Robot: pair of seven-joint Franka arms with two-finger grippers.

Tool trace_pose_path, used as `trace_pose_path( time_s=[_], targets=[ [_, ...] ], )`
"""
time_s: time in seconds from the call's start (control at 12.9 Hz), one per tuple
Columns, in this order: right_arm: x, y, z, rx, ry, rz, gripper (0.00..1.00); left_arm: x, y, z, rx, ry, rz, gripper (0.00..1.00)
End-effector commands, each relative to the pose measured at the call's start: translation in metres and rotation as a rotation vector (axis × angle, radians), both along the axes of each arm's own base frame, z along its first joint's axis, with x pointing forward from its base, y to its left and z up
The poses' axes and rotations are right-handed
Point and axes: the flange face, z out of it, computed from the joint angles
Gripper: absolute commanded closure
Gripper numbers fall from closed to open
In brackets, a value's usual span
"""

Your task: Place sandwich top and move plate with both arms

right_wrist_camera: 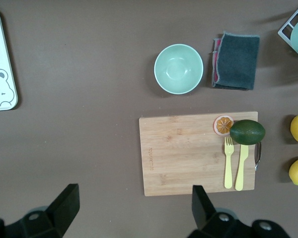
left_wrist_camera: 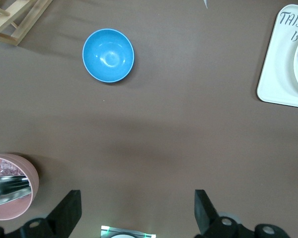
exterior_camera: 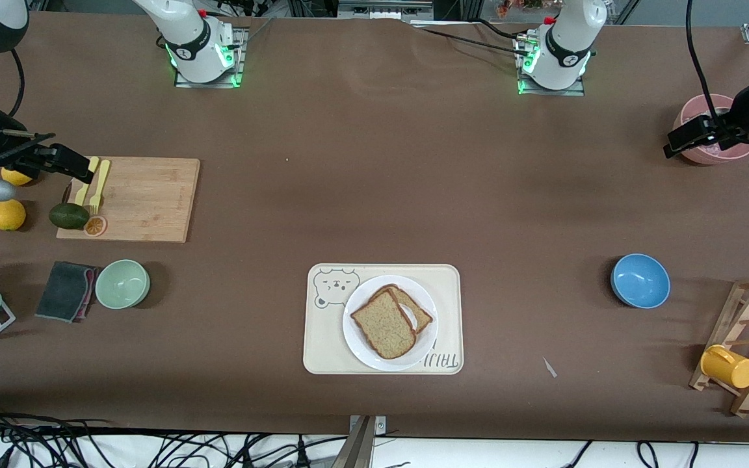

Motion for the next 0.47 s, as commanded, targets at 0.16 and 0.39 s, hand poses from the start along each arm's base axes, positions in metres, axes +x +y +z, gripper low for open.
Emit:
trace_pose_path(
  time_s=[0.16,0.39],
  targets=[
    [0.0018,-0.0015,0.0065,0.015,-0.01,-0.007,0.0,-0.0005,-0.0128,0.0052,-0.028,-0.009,-0.036,0.0],
    [0.0021,-0.0007,0.0057,0.015,-0.009,-0.005,0.0,-0.0004,-0.0114,0.0061,-0.028,-0.007,-0.024,0.0]
  ],
)
